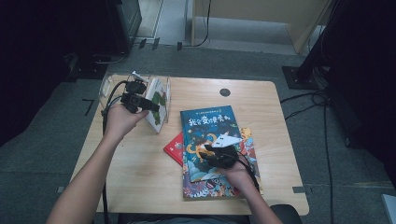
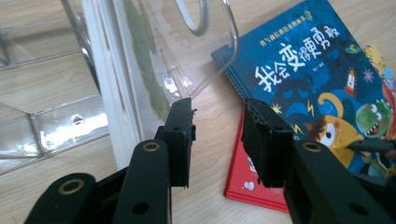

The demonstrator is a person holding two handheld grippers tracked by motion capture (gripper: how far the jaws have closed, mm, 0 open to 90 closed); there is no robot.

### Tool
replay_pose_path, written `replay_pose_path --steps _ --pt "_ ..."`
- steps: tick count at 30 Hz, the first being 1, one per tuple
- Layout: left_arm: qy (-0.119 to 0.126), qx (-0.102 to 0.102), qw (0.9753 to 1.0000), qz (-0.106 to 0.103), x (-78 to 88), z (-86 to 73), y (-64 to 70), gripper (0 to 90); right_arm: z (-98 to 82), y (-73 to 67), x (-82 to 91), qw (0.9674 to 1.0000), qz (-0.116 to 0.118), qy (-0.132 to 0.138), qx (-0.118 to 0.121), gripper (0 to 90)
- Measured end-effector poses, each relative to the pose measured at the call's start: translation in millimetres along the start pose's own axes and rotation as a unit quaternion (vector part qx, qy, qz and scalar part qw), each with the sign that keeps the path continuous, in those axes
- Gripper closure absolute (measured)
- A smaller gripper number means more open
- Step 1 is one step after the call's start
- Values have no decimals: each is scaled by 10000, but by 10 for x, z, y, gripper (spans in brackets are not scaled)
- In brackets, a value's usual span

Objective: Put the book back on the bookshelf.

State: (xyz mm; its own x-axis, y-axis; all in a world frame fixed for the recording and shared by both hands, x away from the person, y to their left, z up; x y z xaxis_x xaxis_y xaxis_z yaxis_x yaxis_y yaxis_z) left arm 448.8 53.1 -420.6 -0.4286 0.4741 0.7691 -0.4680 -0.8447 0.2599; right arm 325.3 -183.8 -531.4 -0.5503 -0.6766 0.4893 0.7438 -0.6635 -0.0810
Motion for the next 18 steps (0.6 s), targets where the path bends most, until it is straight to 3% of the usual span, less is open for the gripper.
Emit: replay_pose_path --steps 18 --pt "170 -224 9994 -208 -83 -417 116 789 -2 342 229 9989 -314 39 -342 680"
Point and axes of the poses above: each handheld gripper's, and its own axes: x roughly backward along the jaws, z roughly out of its top, y roughly to its right, the point moved 7 cm from there along -x, roughly forward along the jaws, and after that the axes turned 8 degrees about y, right-handed, at the moved point
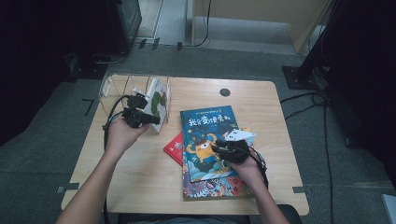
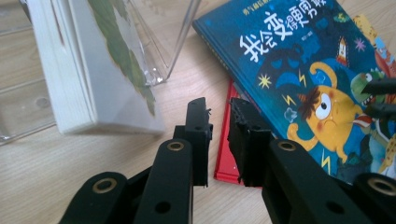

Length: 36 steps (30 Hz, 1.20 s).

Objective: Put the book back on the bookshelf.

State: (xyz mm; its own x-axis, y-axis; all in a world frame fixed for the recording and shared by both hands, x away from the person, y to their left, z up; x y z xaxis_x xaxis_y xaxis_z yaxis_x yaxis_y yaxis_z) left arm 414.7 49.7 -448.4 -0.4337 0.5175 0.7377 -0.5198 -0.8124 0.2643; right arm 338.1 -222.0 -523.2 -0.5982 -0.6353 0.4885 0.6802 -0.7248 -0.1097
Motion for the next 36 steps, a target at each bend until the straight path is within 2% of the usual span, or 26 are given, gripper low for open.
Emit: replay_pose_path --steps 14,25,29,32,36 --pt "111 -93 9997 -195 -91 -268 88 887 -39 195 93 9996 -184 -98 -185 800" --pt "203 -186 9986 -447 -179 -465 212 900 -113 256 163 9990 -293 -191 -263 881" --pt "190 -228 9977 -608 -223 -534 307 900 -135 258 176 9989 -315 -216 -276 890" --pt "153 -373 9971 -647 -266 -589 393 900 -159 265 194 9987 -356 -218 -296 891" --pt "170 -446 9960 -759 -327 -662 493 900 -174 279 214 9986 -389 -222 -296 890"
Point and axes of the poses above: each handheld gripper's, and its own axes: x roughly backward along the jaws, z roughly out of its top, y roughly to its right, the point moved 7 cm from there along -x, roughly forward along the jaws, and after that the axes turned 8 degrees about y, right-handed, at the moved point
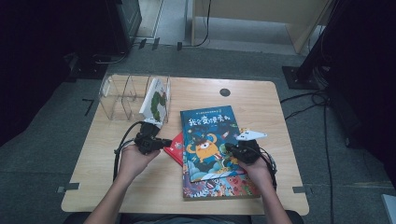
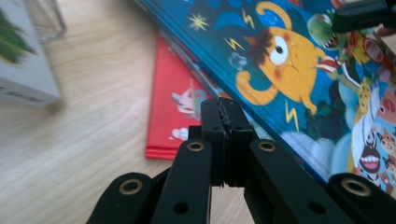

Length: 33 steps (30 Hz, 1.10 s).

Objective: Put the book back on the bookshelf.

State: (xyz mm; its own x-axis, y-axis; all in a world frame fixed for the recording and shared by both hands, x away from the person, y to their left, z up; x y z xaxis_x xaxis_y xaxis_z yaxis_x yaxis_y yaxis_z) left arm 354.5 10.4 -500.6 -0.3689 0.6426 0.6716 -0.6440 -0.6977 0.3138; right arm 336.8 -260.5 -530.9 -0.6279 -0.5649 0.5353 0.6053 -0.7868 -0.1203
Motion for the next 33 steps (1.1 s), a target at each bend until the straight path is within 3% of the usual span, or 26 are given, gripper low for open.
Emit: replay_pose_path --steps 3,7,15,29,33 --pt "-140 -136 9998 -23 -75 -43 60 900 -14 32 13 10000 -43 15 -50 891" --pt "-144 -191 9996 -132 -146 -88 145 900 -24 58 38 9999 -90 40 -109 891" --pt "-102 -157 9995 -267 -237 -149 236 900 -72 96 89 9997 -164 13 -178 890" --pt "-257 -419 9976 -481 -407 -251 423 900 -98 141 160 9993 -292 34 -249 889" --pt "-255 -404 9976 -505 -436 -259 443 900 -108 139 170 9992 -302 32 -260 889"
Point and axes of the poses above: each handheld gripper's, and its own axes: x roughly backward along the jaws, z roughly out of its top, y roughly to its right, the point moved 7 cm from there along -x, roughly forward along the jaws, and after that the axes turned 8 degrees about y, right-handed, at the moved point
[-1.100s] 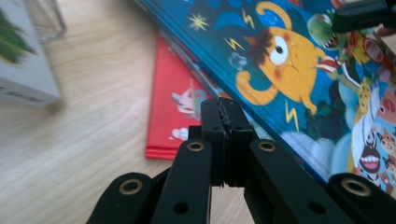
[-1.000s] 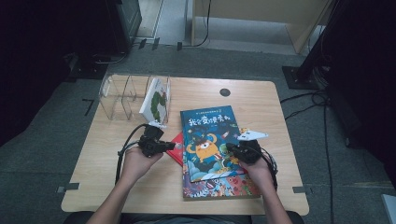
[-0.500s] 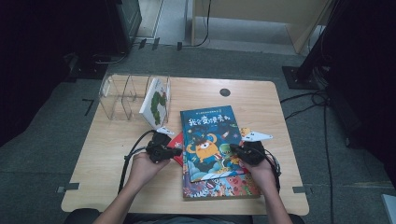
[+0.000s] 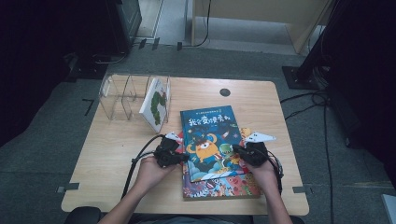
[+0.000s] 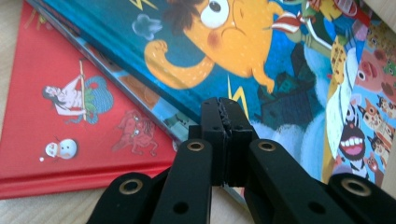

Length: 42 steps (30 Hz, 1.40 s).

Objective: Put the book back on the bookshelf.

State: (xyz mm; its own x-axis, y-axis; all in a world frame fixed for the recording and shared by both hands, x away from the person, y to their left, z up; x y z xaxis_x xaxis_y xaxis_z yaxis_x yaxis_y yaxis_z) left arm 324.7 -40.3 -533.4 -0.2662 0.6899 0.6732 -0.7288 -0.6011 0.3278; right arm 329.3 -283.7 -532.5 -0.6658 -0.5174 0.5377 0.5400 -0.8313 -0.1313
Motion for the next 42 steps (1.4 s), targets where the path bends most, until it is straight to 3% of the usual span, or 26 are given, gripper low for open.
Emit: replay_pose_path --steps 10,24,42 --pt "5 31 10000 -63 -13 -1 15 900 -24 9 15 10000 -37 -24 -27 888" --pt "6 -61 9999 -154 -73 -11 134 900 -45 56 -4 9999 -83 -69 -113 887" --pt "-68 -261 9994 -236 -190 -5 308 900 -96 109 92 9995 -206 -24 -258 886"
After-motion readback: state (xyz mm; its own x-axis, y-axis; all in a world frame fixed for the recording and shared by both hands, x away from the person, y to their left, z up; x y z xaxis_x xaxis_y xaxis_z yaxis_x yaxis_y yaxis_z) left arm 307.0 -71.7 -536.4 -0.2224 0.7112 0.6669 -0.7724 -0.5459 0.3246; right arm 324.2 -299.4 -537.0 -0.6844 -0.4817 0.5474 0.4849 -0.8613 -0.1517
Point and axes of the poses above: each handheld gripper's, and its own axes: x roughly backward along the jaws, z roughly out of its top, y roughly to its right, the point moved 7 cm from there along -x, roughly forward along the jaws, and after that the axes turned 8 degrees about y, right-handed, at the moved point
